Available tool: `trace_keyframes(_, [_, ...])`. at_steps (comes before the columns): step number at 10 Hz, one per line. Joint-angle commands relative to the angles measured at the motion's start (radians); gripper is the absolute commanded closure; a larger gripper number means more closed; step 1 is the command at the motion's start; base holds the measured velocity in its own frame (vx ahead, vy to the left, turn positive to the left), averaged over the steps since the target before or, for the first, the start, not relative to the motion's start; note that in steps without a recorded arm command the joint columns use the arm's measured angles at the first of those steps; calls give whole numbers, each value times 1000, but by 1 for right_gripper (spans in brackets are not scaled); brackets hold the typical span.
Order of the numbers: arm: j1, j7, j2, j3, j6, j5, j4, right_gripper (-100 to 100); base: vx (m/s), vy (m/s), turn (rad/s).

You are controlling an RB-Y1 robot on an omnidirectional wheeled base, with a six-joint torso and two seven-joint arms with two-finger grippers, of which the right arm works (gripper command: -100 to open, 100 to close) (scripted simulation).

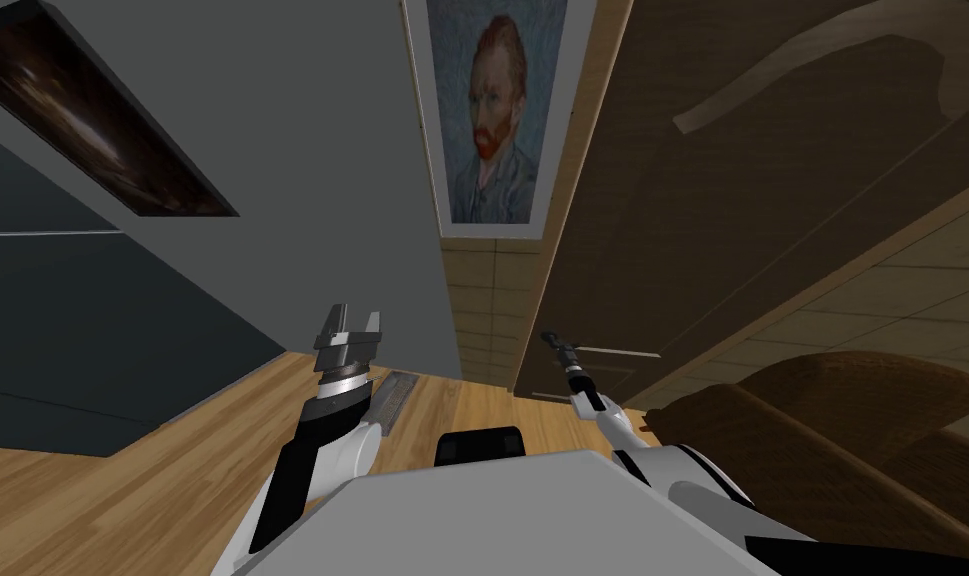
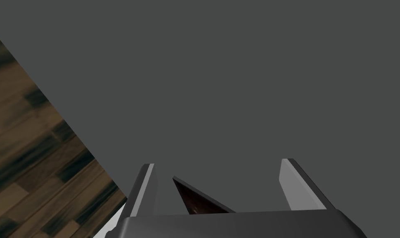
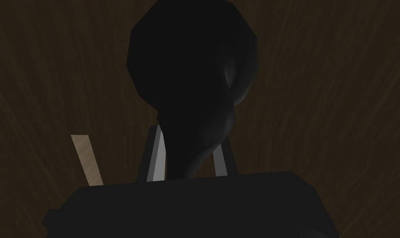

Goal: Pull the door open

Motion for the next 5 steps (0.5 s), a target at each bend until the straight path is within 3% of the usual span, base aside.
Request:
trace_keyframes(1, [8,-16,-4,16,-11,9,1,100,-180,-45,81])
trace_keyframes(5, [25,-66,-30,58,-37,30,-9,100,-196,-63,104])
